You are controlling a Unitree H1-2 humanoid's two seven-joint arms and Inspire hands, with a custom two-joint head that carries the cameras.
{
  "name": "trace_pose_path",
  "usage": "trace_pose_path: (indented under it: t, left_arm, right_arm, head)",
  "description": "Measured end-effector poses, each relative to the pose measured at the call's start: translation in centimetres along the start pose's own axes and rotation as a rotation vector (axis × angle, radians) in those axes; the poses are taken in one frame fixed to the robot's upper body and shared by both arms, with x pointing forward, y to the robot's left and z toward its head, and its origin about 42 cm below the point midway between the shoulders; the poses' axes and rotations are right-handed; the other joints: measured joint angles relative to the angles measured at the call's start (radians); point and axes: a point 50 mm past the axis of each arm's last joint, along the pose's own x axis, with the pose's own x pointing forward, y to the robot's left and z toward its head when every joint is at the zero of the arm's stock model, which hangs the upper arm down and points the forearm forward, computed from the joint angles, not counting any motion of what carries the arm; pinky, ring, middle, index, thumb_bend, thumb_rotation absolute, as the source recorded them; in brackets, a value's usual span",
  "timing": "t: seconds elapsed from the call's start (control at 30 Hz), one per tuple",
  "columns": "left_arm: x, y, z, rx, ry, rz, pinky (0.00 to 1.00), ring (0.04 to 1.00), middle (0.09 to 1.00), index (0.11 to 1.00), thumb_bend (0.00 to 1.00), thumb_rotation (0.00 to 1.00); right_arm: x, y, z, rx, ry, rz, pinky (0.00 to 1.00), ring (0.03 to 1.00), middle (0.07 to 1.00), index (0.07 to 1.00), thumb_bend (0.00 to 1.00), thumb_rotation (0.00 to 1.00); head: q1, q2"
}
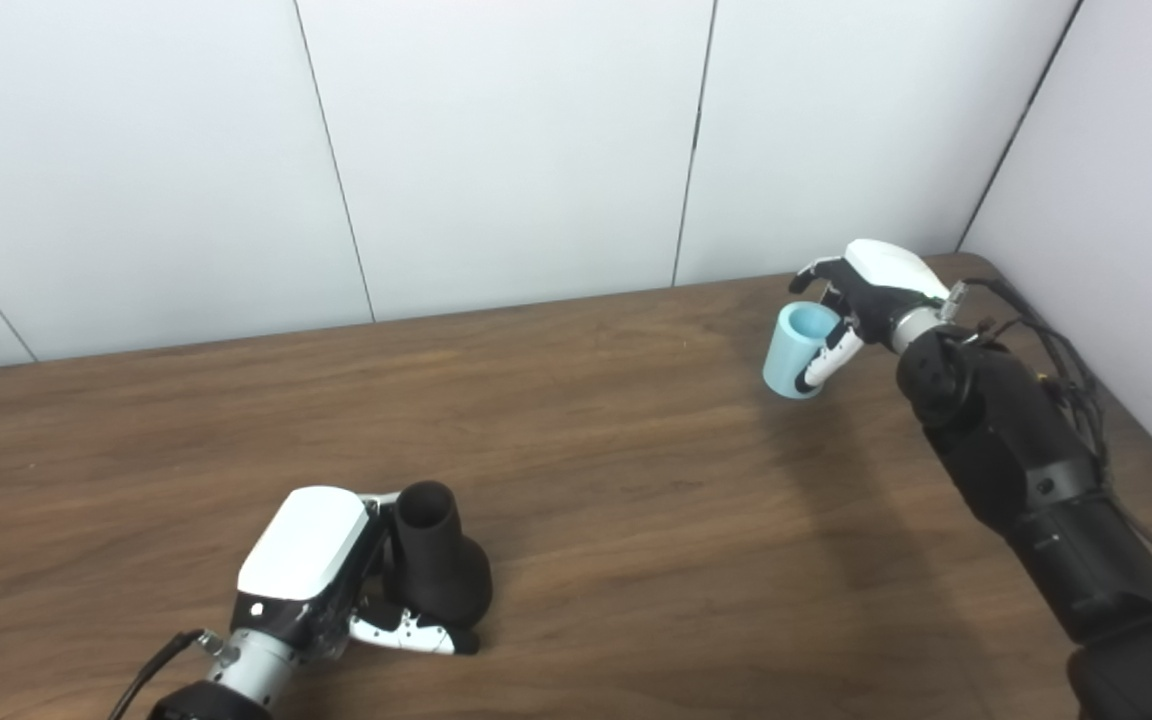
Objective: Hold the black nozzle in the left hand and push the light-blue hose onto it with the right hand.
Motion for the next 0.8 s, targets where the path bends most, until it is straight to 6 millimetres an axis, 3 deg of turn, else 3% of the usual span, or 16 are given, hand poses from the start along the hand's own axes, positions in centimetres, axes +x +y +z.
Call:
trace_pose_path:
  t: [0.23, 0.37, 0.53, 0.6, 0.8]
  left_arm:
    - [0.01, 0.00, 0.04, 0.001, 0.001, 0.001, 0.33, 0.381, 0.476, 0.484, 0.53, 0.00]
    - [0.02, -0.01, 0.07, 0.004, 0.001, 0.001, 0.32, 0.373, 0.476, 0.484, 0.53, 0.00]
    - [0.02, -0.02, 0.09, 0.005, 0.001, 0.000, 0.30, 0.359, 0.475, 0.484, 0.53, 0.00]
    - [0.03, -0.02, 0.09, 0.006, 0.002, 0.000, 0.30, 0.363, 0.476, 0.484, 0.53, 0.00]
    - [0.03, -0.02, 0.09, 0.008, 0.002, 0.000, 0.30, 0.364, 0.475, 0.484, 0.53, 0.00]
  right_arm:
    - [0.01, 0.02, 0.08, 0.014, -0.027, -0.026, 0.58, 0.456, 0.450, 0.553, 0.52, 0.00]
    - [-0.06, 0.08, 0.17, 0.011, -0.041, -0.028, 0.50, 0.429, 0.507, 0.487, 0.52, 0.00]
    - [-0.31, 0.20, 0.36, 0.008, -0.050, -0.026, 0.51, 0.444, 0.518, 0.469, 0.52, 0.00]
    - [-0.31, 0.20, 0.36, 0.008, -0.050, -0.026, 0.47, 0.413, 0.497, 0.505, 0.52, 0.00]
    - [-0.35, 0.28, 0.28, 0.010, -0.039, -0.017, 0.53, 0.430, 0.508, 0.485, 0.52, 0.00]
  head:
    - [-0.002, 0.005]
    - [-0.005, 0.006]
    - [-0.002, 0.006]
    - [0.000, 0.006]
    - [-0.002, 0.008]
